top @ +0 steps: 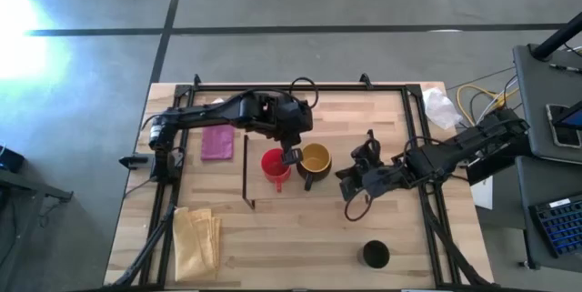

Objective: Stack small to large cups/mugs on shelf
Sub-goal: Put the black mug on the shelf

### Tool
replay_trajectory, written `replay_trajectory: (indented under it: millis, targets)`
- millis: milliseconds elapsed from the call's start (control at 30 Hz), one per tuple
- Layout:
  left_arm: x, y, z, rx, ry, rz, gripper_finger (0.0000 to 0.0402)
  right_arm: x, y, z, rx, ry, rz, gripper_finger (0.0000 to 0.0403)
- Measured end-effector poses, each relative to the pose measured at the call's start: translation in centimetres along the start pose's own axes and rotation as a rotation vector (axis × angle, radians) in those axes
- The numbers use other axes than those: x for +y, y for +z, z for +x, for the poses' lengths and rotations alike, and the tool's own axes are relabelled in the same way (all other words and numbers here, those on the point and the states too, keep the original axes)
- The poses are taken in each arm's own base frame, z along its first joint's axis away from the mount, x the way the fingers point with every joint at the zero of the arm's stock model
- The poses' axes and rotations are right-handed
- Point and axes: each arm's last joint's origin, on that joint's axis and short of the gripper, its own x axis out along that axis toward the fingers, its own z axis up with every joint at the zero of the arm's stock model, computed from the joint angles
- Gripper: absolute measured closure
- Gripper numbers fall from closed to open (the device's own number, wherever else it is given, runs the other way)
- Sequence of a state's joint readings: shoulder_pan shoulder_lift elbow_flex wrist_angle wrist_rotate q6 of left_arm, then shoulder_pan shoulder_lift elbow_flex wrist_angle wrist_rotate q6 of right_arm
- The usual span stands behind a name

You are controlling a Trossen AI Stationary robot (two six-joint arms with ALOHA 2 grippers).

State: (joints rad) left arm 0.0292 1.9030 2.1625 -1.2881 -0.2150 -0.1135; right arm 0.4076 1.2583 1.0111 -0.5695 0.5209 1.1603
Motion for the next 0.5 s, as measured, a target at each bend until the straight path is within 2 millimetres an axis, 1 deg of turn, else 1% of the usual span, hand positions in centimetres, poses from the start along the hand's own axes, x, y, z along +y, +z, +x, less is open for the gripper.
replay_trajectory:
  millis: [167,500]
  targets:
    - [-0.29,-0.39,1.1,0.032,-0.015,0.024,0.0356,0.77,0.41,0.01,-0.04,0.071,0.011,0.0394]
    - [-0.51,-0.06,1.15,0.0,-0.051,0.018,0.0356,0.74,0.65,0.08,-0.071,0.061,0.005,0.0394]
